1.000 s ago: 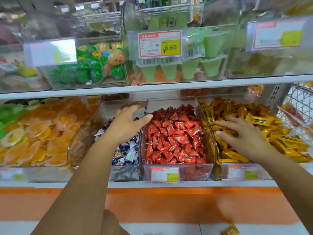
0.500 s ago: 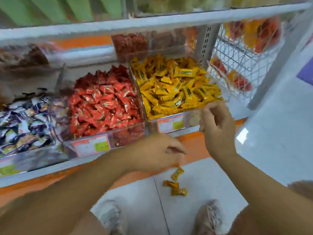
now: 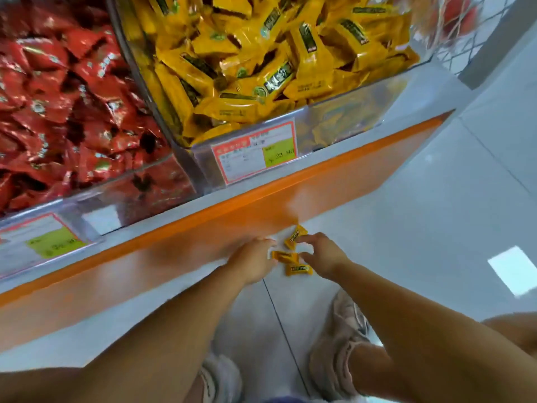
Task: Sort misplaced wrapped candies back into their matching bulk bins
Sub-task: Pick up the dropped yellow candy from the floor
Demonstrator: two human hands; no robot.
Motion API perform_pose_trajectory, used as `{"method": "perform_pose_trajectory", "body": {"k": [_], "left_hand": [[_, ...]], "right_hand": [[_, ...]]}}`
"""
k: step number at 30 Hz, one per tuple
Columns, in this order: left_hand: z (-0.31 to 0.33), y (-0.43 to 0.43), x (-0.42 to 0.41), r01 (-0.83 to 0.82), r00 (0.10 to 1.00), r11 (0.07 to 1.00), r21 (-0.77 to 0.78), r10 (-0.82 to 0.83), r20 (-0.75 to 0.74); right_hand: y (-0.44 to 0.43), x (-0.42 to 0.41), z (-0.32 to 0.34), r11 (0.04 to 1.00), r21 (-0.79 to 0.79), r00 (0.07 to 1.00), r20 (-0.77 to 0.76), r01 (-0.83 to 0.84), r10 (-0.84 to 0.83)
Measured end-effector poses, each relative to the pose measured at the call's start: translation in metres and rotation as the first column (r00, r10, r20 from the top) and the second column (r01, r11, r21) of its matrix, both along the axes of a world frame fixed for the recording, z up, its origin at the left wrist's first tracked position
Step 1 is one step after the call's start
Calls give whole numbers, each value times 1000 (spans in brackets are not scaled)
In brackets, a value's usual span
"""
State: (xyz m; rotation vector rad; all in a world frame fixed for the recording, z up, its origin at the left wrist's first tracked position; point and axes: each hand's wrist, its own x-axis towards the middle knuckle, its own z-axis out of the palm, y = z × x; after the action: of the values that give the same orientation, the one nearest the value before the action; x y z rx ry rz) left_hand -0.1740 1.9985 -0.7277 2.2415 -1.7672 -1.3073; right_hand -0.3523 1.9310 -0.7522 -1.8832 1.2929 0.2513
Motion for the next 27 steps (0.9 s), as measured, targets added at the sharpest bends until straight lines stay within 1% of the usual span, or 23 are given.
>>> {"method": "perform_pose_trajectory", "body": {"k": [3,8,10,12,14,15,18,19,21,23,24,27], "left_hand": [[-29,-7,-6,-23,1000,998,54,23,-5],[-63,-14,-4,55,998,996,75,-55,-11],[-71,-14,0,91,996,992,91,-90,-5],[-79,-14,4,113,994,989,95,-113,-1],[-86,-14,5,120,993,986,113,-120,-8],[-89,-14,5,119,993,985,121,-118,-15],[-98,-14,1,88,996,986,139,-89,-3],[-101,-15,-1,68,998,989,132,-68,1],[-108,-15,-6,23,1000,995,94,-23,-7],[-113,-15,-12,-18,1000,998,58,18,-12],[-114,-14,-15,-43,999,998,40,43,-5],[-114,-11,-25,-134,990,990,34,132,58]], "right_hand": [[-10,1,-26,994,-40,993,-77,-98,95],[-32,4,-48,954,-14,923,-256,-300,287],[-34,8,-56,949,3,902,-311,-315,300],[-33,11,-65,958,22,901,-334,-287,278],[-32,15,-72,974,2,916,-338,-228,215],[-32,15,-74,986,-9,930,-333,-169,157],[-27,5,-80,997,-29,953,-294,74,-79],[-23,-1,-82,990,-41,957,-253,138,-144],[-12,-10,-82,957,-53,949,-123,285,-289],[1,-14,-76,897,-30,895,-52,441,-442],[8,-15,-73,875,0,874,-49,483,-483],[30,-14,-74,877,122,885,-72,466,-460]]}}
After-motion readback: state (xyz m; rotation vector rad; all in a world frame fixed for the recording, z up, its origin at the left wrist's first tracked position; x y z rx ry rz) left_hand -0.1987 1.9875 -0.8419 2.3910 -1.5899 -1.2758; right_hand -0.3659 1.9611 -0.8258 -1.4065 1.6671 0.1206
